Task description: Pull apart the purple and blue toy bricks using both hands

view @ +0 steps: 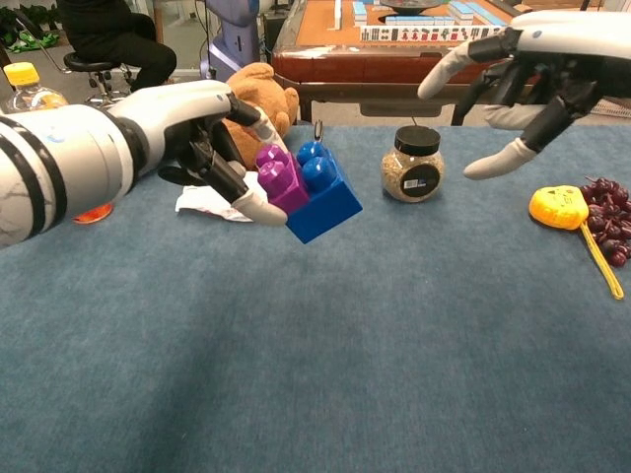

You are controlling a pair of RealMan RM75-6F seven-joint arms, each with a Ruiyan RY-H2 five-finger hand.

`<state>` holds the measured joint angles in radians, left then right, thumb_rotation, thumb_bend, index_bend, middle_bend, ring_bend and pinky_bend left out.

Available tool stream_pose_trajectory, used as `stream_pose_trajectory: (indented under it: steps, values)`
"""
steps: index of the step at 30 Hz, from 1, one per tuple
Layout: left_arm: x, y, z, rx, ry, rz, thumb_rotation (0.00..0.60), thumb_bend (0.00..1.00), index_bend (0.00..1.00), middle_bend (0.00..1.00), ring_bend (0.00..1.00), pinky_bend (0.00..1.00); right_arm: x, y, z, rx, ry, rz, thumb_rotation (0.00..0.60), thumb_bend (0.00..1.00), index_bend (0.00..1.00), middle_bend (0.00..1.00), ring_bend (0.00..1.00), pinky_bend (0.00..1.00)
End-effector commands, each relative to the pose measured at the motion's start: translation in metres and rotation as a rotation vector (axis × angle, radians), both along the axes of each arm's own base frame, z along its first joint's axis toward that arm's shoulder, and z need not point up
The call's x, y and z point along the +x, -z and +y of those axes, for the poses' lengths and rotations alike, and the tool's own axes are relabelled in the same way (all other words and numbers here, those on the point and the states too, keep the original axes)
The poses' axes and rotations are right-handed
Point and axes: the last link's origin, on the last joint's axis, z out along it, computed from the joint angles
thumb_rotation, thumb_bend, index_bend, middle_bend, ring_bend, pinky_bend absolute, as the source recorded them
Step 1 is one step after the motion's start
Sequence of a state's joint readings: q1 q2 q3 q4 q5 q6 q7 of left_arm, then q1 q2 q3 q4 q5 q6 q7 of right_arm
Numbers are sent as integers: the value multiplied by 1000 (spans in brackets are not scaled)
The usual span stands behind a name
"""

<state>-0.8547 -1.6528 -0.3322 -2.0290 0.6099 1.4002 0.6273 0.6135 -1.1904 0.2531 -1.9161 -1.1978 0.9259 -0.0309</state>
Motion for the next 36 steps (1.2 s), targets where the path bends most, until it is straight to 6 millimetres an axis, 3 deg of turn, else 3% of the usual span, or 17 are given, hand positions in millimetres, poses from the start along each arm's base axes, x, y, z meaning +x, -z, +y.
stream_pose_trajectory:
  steps: [1,15,26,32,36]
  values:
    - [0,0,0,5,-3,-1,600,157,666,1000,856,1000,19,11,-5,51,-1,-33,600,0,272,1000,1000,1000]
    - [2,0,-2,34,-6,-17,600,172,673,1000,860,1000,50,49,-16,154,4,-46,600,0,254,1000,1000,1000]
    - [-3,-1,-2,44,-10,-24,600,172,674,1000,861,1000,56,66,-20,172,33,-82,600,0,243,1000,1000,1000]
    - [-4,-1,-2,40,-8,-35,600,172,675,1000,861,1000,58,71,-24,163,50,-131,600,1,401,1000,1000,1000]
    - [-4,0,-3,36,-7,-41,600,172,675,1000,861,1000,58,74,-25,161,47,-140,600,52,513,1000,1000,1000]
